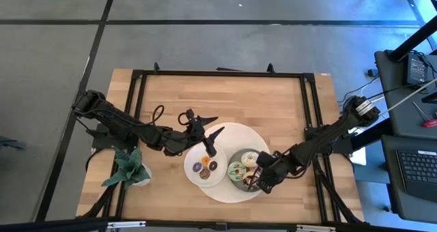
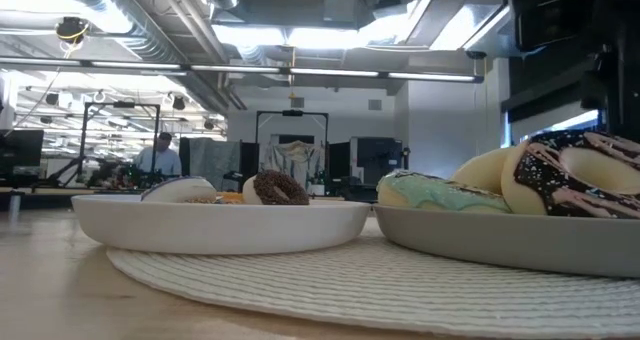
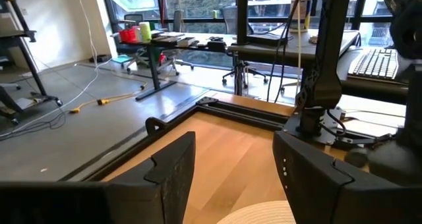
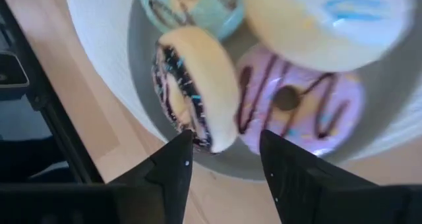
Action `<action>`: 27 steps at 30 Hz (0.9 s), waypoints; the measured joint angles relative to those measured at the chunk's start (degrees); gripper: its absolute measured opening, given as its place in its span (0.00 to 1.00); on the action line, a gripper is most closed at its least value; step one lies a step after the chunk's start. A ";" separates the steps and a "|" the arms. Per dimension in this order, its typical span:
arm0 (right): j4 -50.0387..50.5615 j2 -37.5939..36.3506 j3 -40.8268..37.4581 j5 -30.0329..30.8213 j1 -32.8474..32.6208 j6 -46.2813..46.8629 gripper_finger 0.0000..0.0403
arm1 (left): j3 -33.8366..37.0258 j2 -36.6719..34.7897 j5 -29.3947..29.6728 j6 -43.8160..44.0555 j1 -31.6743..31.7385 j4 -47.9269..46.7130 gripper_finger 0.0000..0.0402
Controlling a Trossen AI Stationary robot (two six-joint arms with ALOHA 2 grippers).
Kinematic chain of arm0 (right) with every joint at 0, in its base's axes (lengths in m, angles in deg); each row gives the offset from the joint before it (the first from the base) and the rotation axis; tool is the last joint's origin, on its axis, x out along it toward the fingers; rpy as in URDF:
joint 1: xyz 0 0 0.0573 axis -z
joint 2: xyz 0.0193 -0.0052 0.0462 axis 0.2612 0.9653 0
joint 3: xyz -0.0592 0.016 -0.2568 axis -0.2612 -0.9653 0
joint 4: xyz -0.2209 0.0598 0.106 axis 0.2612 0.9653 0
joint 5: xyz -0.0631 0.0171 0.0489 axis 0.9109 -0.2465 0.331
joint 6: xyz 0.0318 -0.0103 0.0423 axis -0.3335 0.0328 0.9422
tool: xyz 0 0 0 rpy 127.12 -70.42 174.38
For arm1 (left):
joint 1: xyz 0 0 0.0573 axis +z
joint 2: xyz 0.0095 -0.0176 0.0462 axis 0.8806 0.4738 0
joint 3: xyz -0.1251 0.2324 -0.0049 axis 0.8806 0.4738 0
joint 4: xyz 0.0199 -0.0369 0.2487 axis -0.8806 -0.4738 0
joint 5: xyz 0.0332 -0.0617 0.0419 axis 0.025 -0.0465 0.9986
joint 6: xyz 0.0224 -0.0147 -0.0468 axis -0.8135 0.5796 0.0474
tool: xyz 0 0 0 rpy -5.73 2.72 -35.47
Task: Pick & Place donuts
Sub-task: Return to Home Position
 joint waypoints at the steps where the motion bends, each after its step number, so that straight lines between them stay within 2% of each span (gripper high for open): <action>1: 0.96 -0.86 0.00 0.70 0.00 0.40 0.44 | 0.00 0.00 0.04 -0.02 0.00 -0.16 0.50; 4: 3.59 -4.37 0.00 3.60 0.00 0.46 0.44 | 0.00 0.00 0.28 -2.39 0.00 -1.53 0.49; 6: 4.15 -7.34 0.00 7.80 0.00 0.15 0.43 | 0.00 -0.05 0.97 -5.12 -0.26 -3.71 0.48; 8: 5.15 -10.65 0.00 12.03 0.06 0.07 0.43 | 0.04 -0.26 2.32 -1.99 -1.22 -4.64 0.48; 11: 4.29 -14.49 0.00 13.73 0.69 -2.24 0.44 | 0.02 -1.33 2.54 2.61 -2.47 -4.84 0.49; 15: 4.11 -18.14 0.00 15.72 1.82 -10.59 0.44 | 0.07 -3.11 -0.11 2.73 -2.46 -6.38 0.49; 19: 2.42 -20.78 0.00 22.42 4.65 -14.78 0.44 | -0.02 -6.96 -0.82 3.96 -0.91 -9.67 0.49; 25: 5.47 -27.32 -0.36 19.88 12.29 -28.16 0.44 | 0.01 -16.65 -3.70 9.25 3.12 -25.65 0.48; 27: 6.54 -31.10 -1.53 19.23 14.49 -31.57 0.44 | 0.09 -20.46 -8.07 11.86 4.92 -30.01 0.48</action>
